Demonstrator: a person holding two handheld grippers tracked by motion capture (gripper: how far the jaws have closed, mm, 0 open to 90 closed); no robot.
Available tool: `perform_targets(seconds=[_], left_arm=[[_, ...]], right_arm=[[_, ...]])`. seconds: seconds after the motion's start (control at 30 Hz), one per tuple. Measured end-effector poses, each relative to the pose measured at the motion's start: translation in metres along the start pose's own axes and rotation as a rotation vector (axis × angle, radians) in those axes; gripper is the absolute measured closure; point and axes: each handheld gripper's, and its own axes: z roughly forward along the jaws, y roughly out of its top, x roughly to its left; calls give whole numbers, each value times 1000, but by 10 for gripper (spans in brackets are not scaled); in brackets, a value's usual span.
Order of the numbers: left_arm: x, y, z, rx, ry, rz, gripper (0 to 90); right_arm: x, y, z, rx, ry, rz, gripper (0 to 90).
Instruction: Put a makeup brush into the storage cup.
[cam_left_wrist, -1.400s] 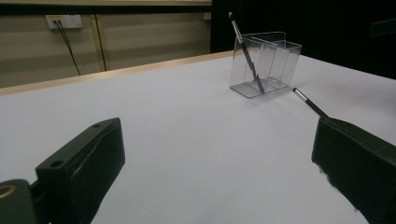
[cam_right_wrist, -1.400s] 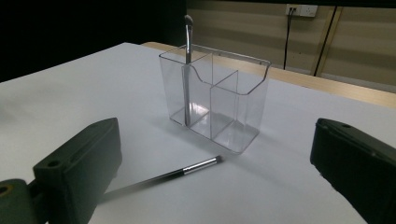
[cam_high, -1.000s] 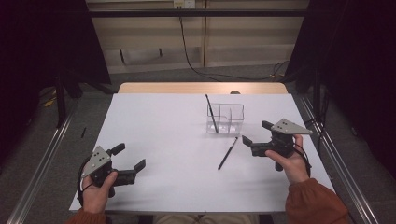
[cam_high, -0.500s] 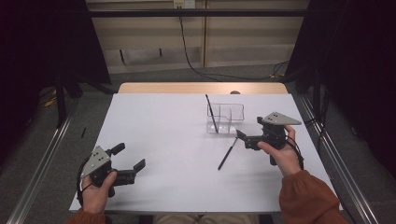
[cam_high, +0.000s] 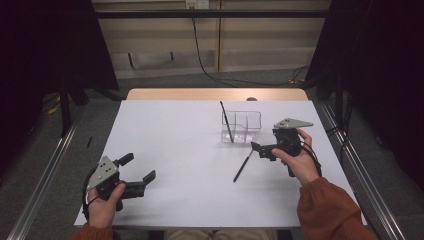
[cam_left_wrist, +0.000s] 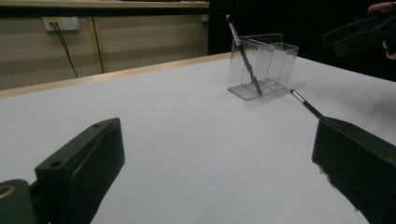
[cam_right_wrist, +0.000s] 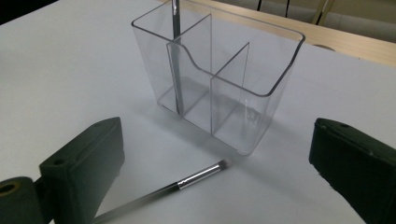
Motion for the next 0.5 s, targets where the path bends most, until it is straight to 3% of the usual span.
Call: perform_targets(seconds=[0.2,0.5], left_arm=[[0,0,1,2,-2,3,25],[0,-1,1,5,0,3,25]], right_arm=[[-1,0,7,95,14,17,36],[-6,1,18,236,-11,63,64]])
